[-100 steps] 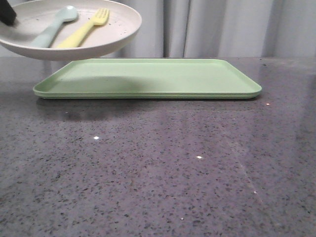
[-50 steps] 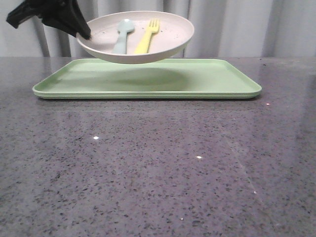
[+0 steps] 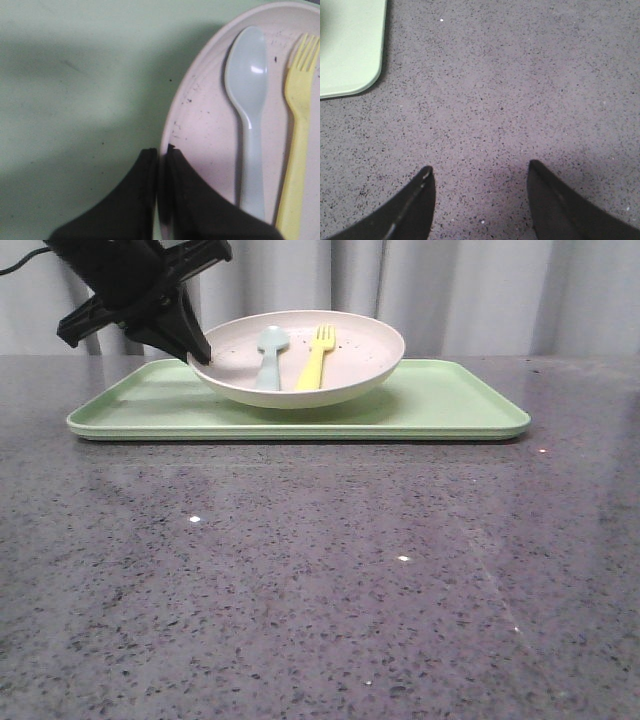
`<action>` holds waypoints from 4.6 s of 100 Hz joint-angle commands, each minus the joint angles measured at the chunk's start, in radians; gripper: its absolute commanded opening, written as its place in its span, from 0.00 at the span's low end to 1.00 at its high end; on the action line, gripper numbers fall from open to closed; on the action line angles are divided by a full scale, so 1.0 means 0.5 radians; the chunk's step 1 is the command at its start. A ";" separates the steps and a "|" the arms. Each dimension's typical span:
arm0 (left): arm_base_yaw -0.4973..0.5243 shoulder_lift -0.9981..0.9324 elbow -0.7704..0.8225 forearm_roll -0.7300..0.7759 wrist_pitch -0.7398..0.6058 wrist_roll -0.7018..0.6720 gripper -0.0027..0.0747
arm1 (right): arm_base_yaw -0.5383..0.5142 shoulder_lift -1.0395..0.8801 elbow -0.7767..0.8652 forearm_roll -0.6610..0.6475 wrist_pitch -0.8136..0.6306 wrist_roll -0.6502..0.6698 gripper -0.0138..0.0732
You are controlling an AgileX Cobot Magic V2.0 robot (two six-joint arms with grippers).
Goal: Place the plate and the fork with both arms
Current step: 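Lift the plate with the left gripper and carry it over the tray, then lower the plate onto the tray, open the left gripper, withdraw, then lower the right gripper onto the yellow fork in the plate and grasp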
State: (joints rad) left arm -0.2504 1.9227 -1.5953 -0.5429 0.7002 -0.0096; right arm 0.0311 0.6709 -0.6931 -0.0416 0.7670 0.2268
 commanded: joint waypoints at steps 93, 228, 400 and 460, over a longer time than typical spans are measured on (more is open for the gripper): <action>-0.011 -0.192 -0.073 0.115 -0.093 -0.024 0.47 | -0.011 0.003 -0.073 -0.005 -0.089 -0.019 0.65; 0.037 -2.513 1.638 0.705 -0.157 -0.032 0.47 | 0.721 1.298 -1.348 0.013 0.022 -0.154 0.66; 0.037 -2.581 1.642 0.591 -0.045 -0.032 0.47 | 1.008 3.009 -3.036 0.110 0.672 0.323 0.66; 0.037 -2.581 1.642 0.591 -0.037 -0.032 0.47 | 1.008 3.032 -3.036 0.129 0.679 0.323 0.27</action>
State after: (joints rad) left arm -0.2333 0.6334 -0.7487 -0.2285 0.7432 -0.0165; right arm 0.5319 2.2444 -2.1830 0.0215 1.1329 0.3859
